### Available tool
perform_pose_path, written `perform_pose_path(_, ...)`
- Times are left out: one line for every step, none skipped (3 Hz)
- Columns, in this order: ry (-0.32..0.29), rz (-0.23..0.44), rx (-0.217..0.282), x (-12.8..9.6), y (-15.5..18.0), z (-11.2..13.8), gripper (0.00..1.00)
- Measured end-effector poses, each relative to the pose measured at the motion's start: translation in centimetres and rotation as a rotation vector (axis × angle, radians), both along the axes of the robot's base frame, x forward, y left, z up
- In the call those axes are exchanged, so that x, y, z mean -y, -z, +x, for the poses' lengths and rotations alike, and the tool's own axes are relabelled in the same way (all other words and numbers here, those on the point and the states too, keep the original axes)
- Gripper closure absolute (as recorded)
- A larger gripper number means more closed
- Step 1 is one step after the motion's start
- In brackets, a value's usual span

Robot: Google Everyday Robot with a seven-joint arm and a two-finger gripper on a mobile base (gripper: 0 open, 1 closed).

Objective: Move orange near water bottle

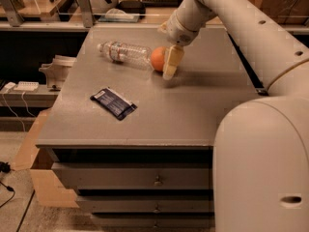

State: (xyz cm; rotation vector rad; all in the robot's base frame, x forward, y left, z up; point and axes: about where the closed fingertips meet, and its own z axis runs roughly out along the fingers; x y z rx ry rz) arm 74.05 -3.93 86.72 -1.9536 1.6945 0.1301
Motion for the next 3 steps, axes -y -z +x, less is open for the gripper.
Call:
perform_pose_path(0.008,-0.007,-0.002,0.9,0.1,0.0,0.00)
perform_pose_path(0.030,-0.023,-0.002,2.7,0.0,0.0,0.00)
perform_pose_path(0.080,-0.042,0.001,5.9,-0.6,-0.2,0.00)
